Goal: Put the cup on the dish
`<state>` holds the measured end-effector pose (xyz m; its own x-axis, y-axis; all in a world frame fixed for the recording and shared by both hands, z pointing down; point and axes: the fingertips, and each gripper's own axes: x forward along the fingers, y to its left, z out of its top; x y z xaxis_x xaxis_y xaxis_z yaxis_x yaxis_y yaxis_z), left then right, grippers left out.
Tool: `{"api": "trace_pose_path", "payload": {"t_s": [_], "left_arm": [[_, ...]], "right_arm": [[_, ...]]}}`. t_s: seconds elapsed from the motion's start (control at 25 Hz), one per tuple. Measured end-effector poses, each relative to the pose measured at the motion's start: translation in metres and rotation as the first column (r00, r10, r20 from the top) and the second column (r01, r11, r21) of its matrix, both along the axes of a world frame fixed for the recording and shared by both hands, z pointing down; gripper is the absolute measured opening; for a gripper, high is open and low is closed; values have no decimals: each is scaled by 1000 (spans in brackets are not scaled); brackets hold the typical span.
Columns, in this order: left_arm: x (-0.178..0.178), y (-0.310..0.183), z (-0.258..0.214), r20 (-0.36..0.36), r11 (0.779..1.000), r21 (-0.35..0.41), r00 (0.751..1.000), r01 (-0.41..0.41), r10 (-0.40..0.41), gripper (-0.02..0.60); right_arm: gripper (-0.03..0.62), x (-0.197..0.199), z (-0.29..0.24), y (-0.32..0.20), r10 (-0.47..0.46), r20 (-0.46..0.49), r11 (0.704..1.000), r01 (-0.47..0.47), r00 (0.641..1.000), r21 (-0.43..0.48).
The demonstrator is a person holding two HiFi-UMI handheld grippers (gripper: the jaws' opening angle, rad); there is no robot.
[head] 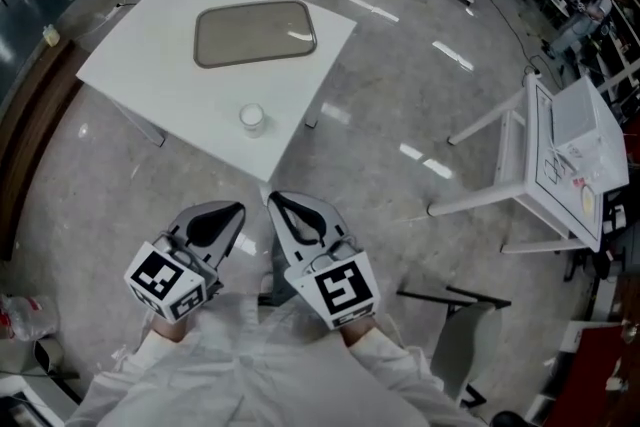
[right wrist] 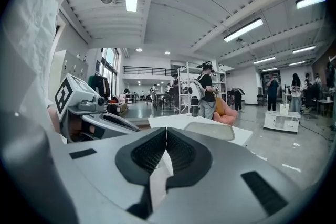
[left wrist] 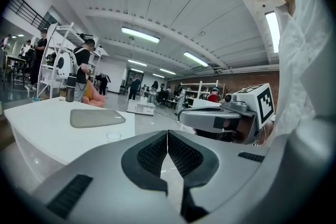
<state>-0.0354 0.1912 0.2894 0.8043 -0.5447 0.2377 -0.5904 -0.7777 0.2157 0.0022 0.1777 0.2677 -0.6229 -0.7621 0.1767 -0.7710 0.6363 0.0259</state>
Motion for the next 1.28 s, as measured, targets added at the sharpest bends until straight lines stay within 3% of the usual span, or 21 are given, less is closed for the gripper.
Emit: {"api": "trace_pose_path", "payload": {"t_s": [0.64, 0.92, 1.28], "left_arm": [[15, -159, -4, -14, 993, 15, 993, 120, -120, 11], [28, -192, 1, -22, 988, 26, 988, 153, -152, 11], [28, -187, 10, 14, 987, 21, 987, 161, -162, 11]], "right_arm": [[12, 22, -15, -160, -102, 2, 994, 102, 995, 27], [12, 27, 1, -184, -168, -17, 986, 168, 986, -10], [12, 24, 13, -182, -181, 15, 983, 182, 983, -39]]}}
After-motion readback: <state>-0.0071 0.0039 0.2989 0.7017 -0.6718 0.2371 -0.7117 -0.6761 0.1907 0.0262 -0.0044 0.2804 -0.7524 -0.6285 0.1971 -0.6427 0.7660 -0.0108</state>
